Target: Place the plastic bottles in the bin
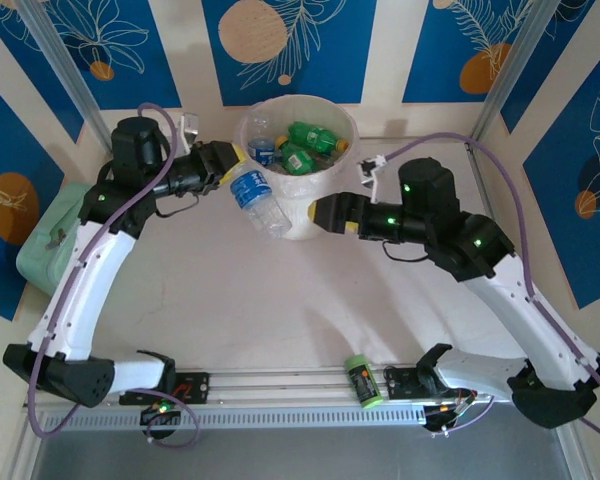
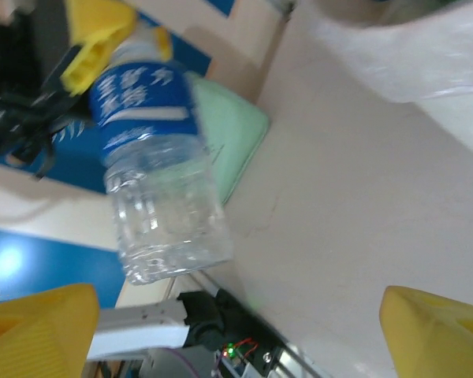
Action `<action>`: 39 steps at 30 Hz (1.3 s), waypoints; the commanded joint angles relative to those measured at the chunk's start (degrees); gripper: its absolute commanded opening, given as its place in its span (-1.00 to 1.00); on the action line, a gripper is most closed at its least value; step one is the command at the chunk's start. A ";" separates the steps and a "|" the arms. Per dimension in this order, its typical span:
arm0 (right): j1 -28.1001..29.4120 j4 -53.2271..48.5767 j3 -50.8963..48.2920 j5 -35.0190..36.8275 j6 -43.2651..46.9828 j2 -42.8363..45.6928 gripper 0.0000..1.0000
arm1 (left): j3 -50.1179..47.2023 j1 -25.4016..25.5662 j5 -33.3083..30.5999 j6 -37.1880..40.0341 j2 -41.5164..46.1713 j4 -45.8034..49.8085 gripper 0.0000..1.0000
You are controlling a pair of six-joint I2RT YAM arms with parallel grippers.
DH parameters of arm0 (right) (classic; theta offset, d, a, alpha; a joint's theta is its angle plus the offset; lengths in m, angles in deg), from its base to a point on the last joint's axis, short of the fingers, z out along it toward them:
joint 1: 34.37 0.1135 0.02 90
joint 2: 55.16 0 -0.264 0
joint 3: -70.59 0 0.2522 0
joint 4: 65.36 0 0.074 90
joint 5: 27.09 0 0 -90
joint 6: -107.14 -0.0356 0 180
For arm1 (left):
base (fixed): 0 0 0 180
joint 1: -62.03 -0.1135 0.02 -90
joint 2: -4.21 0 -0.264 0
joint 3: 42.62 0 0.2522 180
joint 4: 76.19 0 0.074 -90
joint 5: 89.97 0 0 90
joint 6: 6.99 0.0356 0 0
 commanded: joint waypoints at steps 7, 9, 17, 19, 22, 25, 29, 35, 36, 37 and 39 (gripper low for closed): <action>3.52 5.58 4.87 -1.84 3.75 -5.67 0.92 | -7.08 1.36 4.49 -19.65 -1.07 -27.90 -0.50; 3.52 6.22 5.50 -2.33 3.62 -6.59 0.92 | -7.08 1.67 4.11 -20.27 -1.39 -29.44 -0.50; 3.51 6.85 7.60 -2.47 3.65 -9.37 0.76 | -8.51 2.01 5.25 -23.13 -2.14 -34.05 -0.49; 3.52 6.90 7.91 -2.12 3.71 -9.67 0.71 | -8.97 2.10 5.63 -23.62 -2.26 -34.68 -0.49; 3.35 6.75 8.52 -1.56 3.71 -10.30 0.64 | -9.01 2.16 6.21 -23.54 -2.45 -34.66 -0.49; 2.93 7.02 8.63 -1.28 3.51 -10.54 0.62 | -9.01 2.11 6.65 -23.15 -2.56 -34.32 -0.48; 2.06 7.11 8.90 -1.09 3.34 -10.80 0.47 | -9.43 2.15 7.13 -23.23 -2.84 -34.62 -0.48; 1.24 7.29 8.72 -1.19 3.27 -10.57 0.24 | -10.24 2.11 6.89 -23.35 -3.26 -35.17 -0.39; 1.11 7.29 8.72 -1.12 3.35 -10.49 0.22 | -10.24 2.15 6.92 -23.26 -3.43 -35.45 -0.26; 1.01 7.29 8.72 -1.04 3.36 -10.52 0.20 | -10.33 2.17 6.79 -23.16 -3.39 -35.69 0.01; 0.59 7.02 8.94 -0.56 3.44 -10.62 0.18 | -10.26 2.10 5.96 -22.05 -3.05 -35.35 0.59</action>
